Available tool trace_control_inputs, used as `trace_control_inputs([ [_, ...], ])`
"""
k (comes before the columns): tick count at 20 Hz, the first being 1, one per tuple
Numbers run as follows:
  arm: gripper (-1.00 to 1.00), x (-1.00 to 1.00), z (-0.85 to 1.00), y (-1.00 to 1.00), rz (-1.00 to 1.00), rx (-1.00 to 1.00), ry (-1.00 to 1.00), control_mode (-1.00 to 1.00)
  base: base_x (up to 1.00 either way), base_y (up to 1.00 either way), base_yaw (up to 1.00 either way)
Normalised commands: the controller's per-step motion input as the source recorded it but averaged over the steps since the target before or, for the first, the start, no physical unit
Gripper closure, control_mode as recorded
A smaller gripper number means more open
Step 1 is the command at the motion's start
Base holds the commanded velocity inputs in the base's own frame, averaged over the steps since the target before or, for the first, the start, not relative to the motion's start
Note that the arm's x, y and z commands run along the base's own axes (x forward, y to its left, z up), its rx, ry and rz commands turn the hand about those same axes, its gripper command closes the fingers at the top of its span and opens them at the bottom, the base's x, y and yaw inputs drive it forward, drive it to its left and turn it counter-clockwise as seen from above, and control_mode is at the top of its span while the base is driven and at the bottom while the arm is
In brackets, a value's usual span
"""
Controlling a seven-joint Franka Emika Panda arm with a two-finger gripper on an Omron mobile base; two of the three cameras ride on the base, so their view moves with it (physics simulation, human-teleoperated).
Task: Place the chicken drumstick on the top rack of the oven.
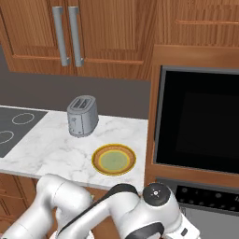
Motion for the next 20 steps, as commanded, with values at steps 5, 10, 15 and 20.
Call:
trace_control_inputs([
  [5,1.0,0.04,-0.15,-0.43,-0.06,0.03,-0.01,-1.0,0.0,0.0,0.0],
  [10,1.0,0.35,-0.41,-0.77,-0.02,0.03,-0.15,-1.0,0.0,0.0,0.0],
  [15,1.0,0.43,-0.29,-0.74,0.0,0.0,-0.1,-1.0,0.0,0.0,0.0],
  [20,1.0,0.21,-0.3,-0.36,0.0,0.0,-0.09,-1.0,0.0,0.0,0.0],
])
